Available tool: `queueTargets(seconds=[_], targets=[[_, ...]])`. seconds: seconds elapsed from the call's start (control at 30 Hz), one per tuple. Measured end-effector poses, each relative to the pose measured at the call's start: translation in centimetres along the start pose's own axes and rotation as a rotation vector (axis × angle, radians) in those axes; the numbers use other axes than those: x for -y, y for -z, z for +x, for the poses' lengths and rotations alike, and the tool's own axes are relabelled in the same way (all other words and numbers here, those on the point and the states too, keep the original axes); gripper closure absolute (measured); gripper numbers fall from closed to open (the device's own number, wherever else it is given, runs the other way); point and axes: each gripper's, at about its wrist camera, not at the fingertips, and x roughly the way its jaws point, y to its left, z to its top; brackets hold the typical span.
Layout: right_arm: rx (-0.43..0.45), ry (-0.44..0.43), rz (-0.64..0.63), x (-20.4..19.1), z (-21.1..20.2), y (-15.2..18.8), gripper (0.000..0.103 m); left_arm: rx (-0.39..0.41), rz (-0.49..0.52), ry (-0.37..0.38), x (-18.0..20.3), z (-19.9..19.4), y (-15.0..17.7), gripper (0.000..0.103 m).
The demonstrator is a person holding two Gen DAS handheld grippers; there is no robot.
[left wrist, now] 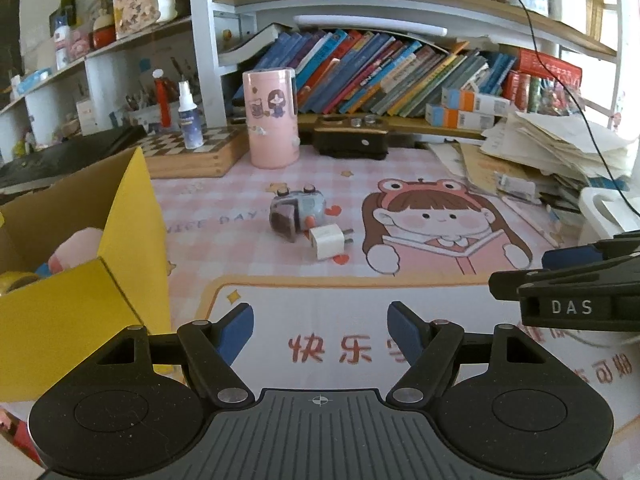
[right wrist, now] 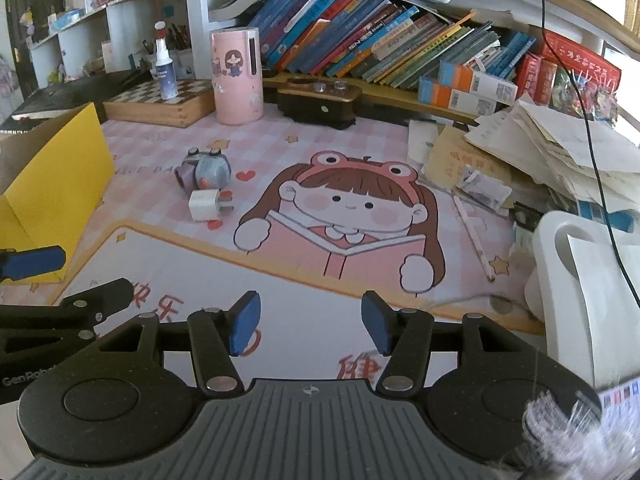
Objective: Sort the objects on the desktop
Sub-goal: 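Close the left tool on the white charger plug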
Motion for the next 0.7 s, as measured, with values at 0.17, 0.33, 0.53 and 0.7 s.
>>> queueTargets(seconds=[0.17, 0.33, 0.53, 0.7], targets=[[0.013, -0.032, 0.027, 0.8, 0.7, -1.0, 0.044, 0.008, -0.007, -0.045, 0.1, 1.3, -1.2, 0.028], [0.001, -0.052, 0.023, 0.9, 1.9, -1.7, 0.044, 0.002, -0.033, -0.075, -0.6, 3.0, -2.5, 0.028], [-0.010, -0.050, 0.015, 1.4, 3.0, -2.2, 0.044, -0.017, -0.056, -0.058, -0.6, 5.9, -3.5, 0.029], [-0.015, -0.029, 0.006, 2.1, 3.6, -2.1, 0.044, -0.075, -0.082, -0.045, -0.2, 8.8, -3.5, 0.040]])
